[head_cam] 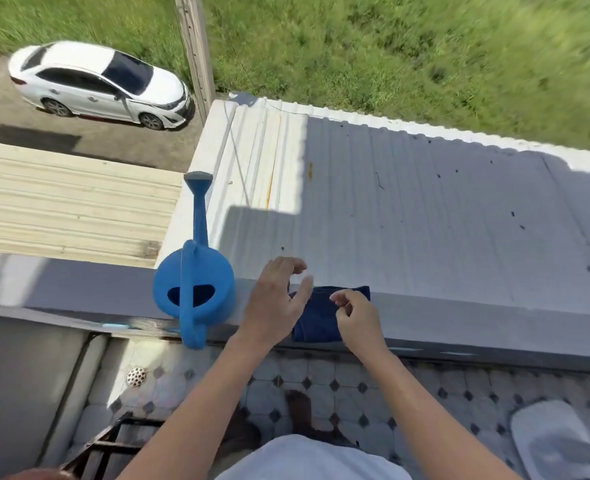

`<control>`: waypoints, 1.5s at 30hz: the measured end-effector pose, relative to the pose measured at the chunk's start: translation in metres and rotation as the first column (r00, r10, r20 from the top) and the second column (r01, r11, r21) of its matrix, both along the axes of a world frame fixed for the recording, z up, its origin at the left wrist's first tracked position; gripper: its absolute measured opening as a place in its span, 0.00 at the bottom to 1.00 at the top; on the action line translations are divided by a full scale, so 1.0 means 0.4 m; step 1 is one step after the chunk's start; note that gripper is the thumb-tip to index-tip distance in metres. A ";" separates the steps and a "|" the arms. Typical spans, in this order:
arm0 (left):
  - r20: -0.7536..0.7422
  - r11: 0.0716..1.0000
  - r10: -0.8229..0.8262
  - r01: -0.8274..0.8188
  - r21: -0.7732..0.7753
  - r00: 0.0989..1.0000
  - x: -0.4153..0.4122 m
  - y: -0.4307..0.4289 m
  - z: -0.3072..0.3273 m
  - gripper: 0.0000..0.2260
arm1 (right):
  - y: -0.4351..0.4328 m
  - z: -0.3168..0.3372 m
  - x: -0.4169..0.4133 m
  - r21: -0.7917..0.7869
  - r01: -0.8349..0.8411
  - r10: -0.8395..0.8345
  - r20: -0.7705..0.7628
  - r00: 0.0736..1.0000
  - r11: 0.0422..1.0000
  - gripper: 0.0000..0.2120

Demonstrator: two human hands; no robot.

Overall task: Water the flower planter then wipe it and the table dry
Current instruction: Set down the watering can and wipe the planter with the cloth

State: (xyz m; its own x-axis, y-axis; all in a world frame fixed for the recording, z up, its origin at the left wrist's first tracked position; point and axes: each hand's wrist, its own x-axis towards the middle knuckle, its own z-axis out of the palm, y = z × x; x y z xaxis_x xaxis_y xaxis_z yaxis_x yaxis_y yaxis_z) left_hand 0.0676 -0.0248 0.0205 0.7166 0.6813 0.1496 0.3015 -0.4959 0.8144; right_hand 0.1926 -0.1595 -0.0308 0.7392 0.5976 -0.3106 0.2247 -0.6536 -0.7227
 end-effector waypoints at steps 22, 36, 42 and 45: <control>-0.290 0.999 0.036 -0.037 0.001 0.956 -0.019 -0.159 -0.152 0.11 | -0.076 -0.041 0.028 -0.227 -0.488 0.537 0.315 0.782 0.843 0.23; -0.437 0.312 0.822 -0.931 -0.189 0.365 -0.647 -0.285 -0.076 0.05 | 0.144 0.016 -0.499 0.068 -0.713 0.639 -0.509 0.577 0.698 0.11; -0.586 -0.412 0.809 -0.669 -0.619 0.044 -0.881 -0.356 -0.189 0.12 | 0.178 -0.007 -0.719 -0.013 -0.684 0.540 -0.602 0.587 0.729 0.11; -0.558 -0.530 0.828 -0.404 -0.746 -0.057 -0.952 -0.345 -0.232 0.14 | 0.184 -0.012 -0.802 -0.045 -0.639 0.488 -0.604 0.630 0.768 0.12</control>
State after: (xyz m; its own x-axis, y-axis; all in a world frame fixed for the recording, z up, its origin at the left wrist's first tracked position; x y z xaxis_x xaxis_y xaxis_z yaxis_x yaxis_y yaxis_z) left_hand -0.3133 -0.1628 -0.0723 -0.4526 0.2601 -0.8529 -0.5598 0.6616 0.4988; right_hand -0.1280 -0.0858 -0.0355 -0.0535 0.6913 -0.7205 0.2395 -0.6916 -0.6814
